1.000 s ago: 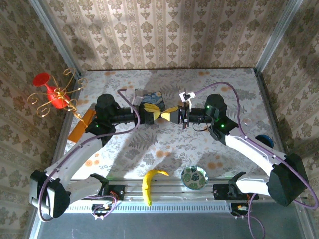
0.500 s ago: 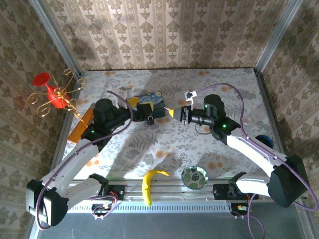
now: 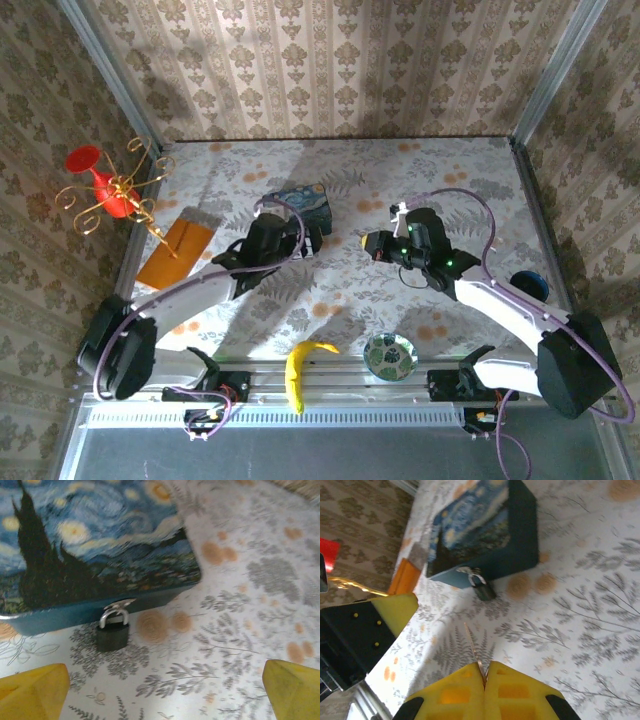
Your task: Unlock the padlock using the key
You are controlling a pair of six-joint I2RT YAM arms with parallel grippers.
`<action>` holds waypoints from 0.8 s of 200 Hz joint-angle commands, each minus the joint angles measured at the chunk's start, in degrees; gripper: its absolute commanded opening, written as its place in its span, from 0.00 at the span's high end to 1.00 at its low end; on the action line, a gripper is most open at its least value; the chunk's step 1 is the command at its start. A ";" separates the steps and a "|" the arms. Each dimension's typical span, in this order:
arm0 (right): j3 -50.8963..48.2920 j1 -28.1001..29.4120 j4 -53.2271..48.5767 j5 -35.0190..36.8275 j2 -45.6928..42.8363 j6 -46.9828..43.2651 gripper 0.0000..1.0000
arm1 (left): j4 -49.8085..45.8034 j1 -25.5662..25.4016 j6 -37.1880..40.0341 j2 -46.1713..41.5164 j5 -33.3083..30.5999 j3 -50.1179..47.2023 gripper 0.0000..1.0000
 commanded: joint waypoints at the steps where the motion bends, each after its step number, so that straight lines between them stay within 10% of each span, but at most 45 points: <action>1: -1.70 -0.09 2.08 5.14 -1.45 3.21 1.00 | 0.74 -0.34 -1.94 3.47 -5.40 0.76 0.02; 160: -3.98 -0.35 -1.04 11.74 -7.82 3.42 1.00 | -18.43 -4.21 1.91 31.25 -23.77 24.50 0.28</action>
